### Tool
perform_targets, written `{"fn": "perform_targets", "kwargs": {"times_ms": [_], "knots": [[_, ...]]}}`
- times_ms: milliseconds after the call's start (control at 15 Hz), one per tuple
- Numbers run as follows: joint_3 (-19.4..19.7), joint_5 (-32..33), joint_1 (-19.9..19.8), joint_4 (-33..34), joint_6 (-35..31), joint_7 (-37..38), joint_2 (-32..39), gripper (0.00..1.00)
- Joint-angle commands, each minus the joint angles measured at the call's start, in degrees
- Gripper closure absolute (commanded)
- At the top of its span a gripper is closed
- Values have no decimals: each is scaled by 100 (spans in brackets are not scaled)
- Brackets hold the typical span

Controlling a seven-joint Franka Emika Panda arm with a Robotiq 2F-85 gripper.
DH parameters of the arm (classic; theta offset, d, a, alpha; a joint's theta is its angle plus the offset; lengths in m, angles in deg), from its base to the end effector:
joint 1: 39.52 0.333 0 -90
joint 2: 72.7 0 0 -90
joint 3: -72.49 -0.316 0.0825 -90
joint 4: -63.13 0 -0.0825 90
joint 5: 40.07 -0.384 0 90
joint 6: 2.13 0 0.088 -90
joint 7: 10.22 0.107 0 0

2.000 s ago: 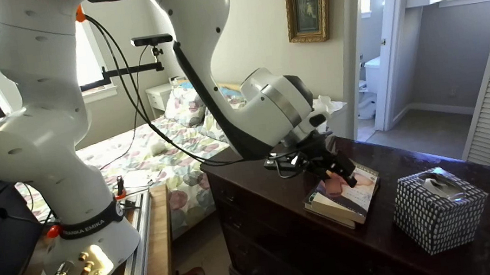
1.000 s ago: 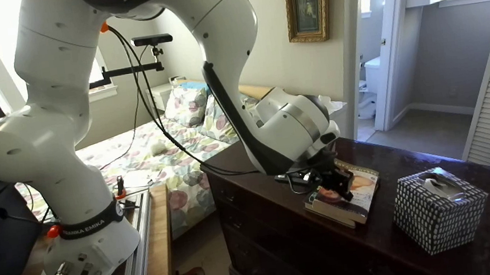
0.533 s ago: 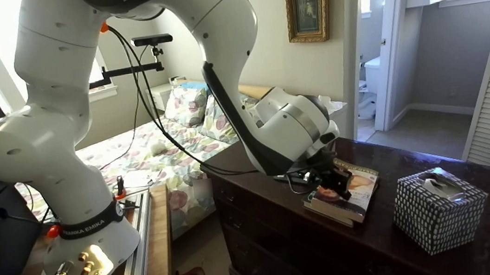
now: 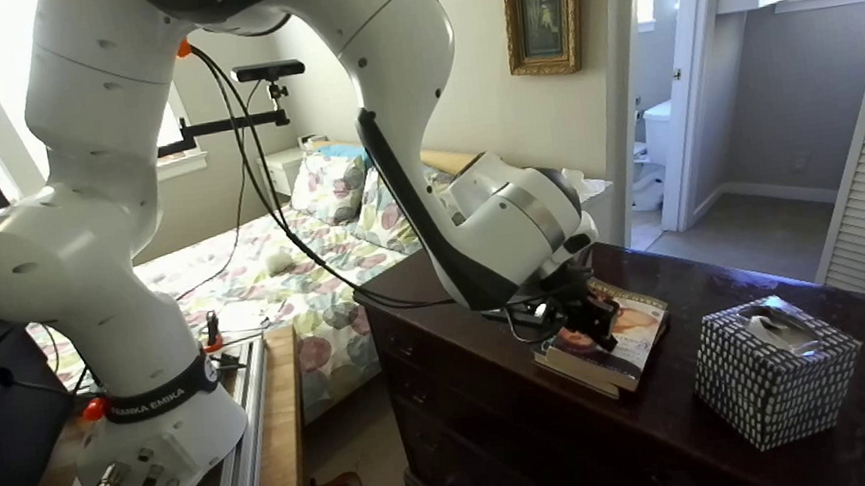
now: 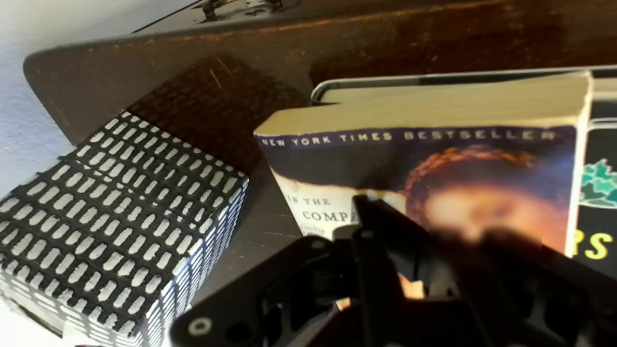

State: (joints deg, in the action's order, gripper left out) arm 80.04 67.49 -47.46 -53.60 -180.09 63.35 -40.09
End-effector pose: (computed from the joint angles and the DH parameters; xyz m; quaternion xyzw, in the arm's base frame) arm 0.5415 -0.0681 0.1557 0.9461 0.1693 0.2270 0.1571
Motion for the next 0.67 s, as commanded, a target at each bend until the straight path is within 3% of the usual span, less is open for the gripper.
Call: {"fn": "perform_targets", "kwargs": {"times_ms": [0, 600], "knots": [[71, -3, -20, -41, 32, -60, 40, 99], [46, 228, -187, 83, -83, 130, -48, 99]]}}
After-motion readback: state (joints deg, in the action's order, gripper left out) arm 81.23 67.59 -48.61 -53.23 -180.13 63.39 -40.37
